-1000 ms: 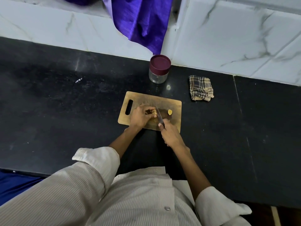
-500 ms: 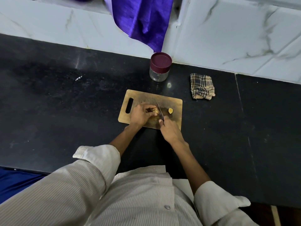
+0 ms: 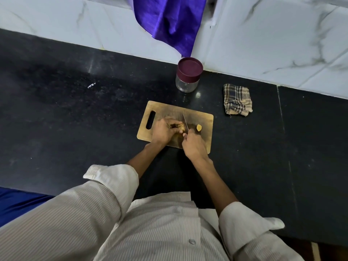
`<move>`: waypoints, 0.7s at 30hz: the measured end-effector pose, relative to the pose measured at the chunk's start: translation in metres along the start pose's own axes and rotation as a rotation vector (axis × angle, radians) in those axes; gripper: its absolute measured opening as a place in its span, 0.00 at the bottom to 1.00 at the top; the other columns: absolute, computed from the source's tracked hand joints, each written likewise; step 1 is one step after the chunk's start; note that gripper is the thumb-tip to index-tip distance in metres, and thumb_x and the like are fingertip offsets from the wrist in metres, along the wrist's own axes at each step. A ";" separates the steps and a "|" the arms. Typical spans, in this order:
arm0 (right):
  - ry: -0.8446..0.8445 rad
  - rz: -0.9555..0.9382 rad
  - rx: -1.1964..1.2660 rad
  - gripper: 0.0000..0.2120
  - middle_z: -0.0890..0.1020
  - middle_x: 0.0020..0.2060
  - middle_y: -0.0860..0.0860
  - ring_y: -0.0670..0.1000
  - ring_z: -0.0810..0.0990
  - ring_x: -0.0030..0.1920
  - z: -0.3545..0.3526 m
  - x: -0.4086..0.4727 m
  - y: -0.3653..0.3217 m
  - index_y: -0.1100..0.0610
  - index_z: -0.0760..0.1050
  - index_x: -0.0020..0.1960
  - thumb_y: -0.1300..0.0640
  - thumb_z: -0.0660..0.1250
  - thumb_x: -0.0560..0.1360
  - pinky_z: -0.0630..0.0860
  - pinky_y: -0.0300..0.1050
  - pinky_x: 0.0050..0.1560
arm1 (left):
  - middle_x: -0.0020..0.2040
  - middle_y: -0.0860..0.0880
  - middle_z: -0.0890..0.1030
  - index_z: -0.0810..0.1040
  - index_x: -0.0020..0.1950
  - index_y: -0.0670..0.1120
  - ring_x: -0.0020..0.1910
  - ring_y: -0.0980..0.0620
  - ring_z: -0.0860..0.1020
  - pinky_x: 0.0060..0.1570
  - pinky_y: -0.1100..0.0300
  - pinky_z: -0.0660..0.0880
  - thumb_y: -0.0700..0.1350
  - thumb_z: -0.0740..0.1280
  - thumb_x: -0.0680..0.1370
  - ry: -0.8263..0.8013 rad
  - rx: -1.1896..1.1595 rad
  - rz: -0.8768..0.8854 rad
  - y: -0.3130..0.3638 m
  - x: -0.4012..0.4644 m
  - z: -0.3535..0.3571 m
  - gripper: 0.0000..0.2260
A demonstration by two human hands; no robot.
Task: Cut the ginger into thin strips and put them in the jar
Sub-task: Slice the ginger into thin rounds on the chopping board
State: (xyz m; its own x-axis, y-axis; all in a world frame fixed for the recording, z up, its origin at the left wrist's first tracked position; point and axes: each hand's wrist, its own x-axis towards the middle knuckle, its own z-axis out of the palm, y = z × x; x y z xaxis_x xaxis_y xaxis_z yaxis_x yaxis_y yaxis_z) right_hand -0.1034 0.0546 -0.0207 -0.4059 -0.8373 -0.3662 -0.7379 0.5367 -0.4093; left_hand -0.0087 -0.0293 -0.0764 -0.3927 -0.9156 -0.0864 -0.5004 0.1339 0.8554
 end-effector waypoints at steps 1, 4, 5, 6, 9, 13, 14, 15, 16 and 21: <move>0.002 0.009 0.005 0.12 0.82 0.53 0.60 0.60 0.82 0.53 0.000 0.001 -0.002 0.62 0.72 0.60 0.55 0.56 0.84 0.78 0.56 0.53 | 0.51 0.49 0.83 0.84 0.52 0.44 0.49 0.53 0.80 0.55 0.54 0.77 0.37 0.76 0.68 0.007 0.000 0.006 0.000 0.000 0.000 0.13; 0.013 0.041 0.006 0.12 0.81 0.53 0.60 0.60 0.81 0.54 0.001 0.002 -0.008 0.61 0.71 0.60 0.55 0.56 0.84 0.78 0.56 0.53 | 0.50 0.49 0.83 0.84 0.51 0.43 0.49 0.54 0.80 0.54 0.58 0.76 0.37 0.76 0.68 0.002 0.003 0.022 0.002 0.001 -0.002 0.12; 0.016 0.054 0.003 0.12 0.81 0.54 0.59 0.60 0.81 0.55 0.002 0.002 -0.009 0.61 0.71 0.61 0.55 0.56 0.84 0.78 0.55 0.52 | 0.49 0.49 0.83 0.84 0.51 0.42 0.49 0.54 0.79 0.53 0.58 0.76 0.37 0.75 0.68 -0.007 -0.002 0.029 0.002 0.001 -0.002 0.12; 0.017 0.064 0.004 0.12 0.81 0.54 0.59 0.60 0.81 0.55 0.002 0.001 -0.010 0.61 0.71 0.61 0.55 0.56 0.84 0.77 0.55 0.52 | 0.49 0.49 0.83 0.84 0.51 0.43 0.49 0.54 0.79 0.53 0.59 0.76 0.37 0.75 0.68 -0.014 0.000 0.037 0.002 0.001 -0.003 0.12; 0.002 0.085 0.009 0.11 0.80 0.55 0.59 0.60 0.80 0.56 0.002 0.001 -0.011 0.60 0.70 0.62 0.56 0.56 0.83 0.78 0.55 0.54 | 0.50 0.50 0.82 0.84 0.52 0.44 0.49 0.56 0.78 0.53 0.61 0.75 0.38 0.76 0.68 -0.036 0.025 0.061 0.000 0.002 -0.005 0.12; -0.037 0.108 0.006 0.12 0.79 0.58 0.61 0.61 0.79 0.58 0.005 -0.004 -0.008 0.62 0.69 0.63 0.58 0.58 0.82 0.77 0.55 0.56 | 0.51 0.50 0.83 0.84 0.52 0.44 0.50 0.54 0.79 0.53 0.62 0.74 0.38 0.76 0.67 -0.028 0.011 0.061 0.000 0.002 -0.004 0.14; -0.046 0.112 0.006 0.12 0.79 0.58 0.62 0.62 0.79 0.59 0.006 -0.007 -0.007 0.62 0.68 0.63 0.58 0.57 0.82 0.75 0.54 0.55 | 0.51 0.50 0.83 0.84 0.52 0.45 0.50 0.54 0.79 0.53 0.61 0.75 0.39 0.76 0.67 -0.027 0.006 0.058 0.000 0.002 -0.004 0.14; -0.051 0.115 0.009 0.12 0.79 0.58 0.62 0.62 0.79 0.59 0.007 -0.009 -0.005 0.62 0.68 0.63 0.58 0.57 0.82 0.75 0.54 0.55 | 0.51 0.50 0.82 0.84 0.53 0.45 0.50 0.54 0.78 0.52 0.60 0.75 0.39 0.77 0.67 -0.027 0.002 0.054 -0.001 0.003 -0.004 0.15; -0.056 0.114 0.013 0.12 0.79 0.58 0.62 0.61 0.79 0.59 0.008 -0.010 -0.004 0.62 0.68 0.63 0.58 0.57 0.83 0.75 0.54 0.54 | 0.52 0.50 0.82 0.84 0.53 0.45 0.50 0.55 0.78 0.50 0.60 0.75 0.39 0.77 0.67 -0.031 0.000 0.049 -0.001 0.004 -0.004 0.15; -0.137 0.158 -0.010 0.14 0.78 0.59 0.60 0.60 0.79 0.59 0.010 -0.021 0.000 0.61 0.68 0.65 0.56 0.61 0.81 0.75 0.53 0.52 | 0.51 0.51 0.82 0.84 0.53 0.45 0.48 0.56 0.78 0.41 0.66 0.74 0.38 0.76 0.68 -0.051 -0.050 0.012 -0.001 0.003 -0.003 0.14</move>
State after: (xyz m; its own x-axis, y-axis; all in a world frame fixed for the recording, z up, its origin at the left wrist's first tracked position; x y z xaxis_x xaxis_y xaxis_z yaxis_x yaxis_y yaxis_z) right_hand -0.0897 0.0737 -0.0210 -0.4406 -0.7204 -0.5356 -0.6761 0.6588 -0.3299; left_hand -0.0070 -0.0329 -0.0765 -0.4383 -0.8932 -0.1006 -0.4563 0.1247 0.8810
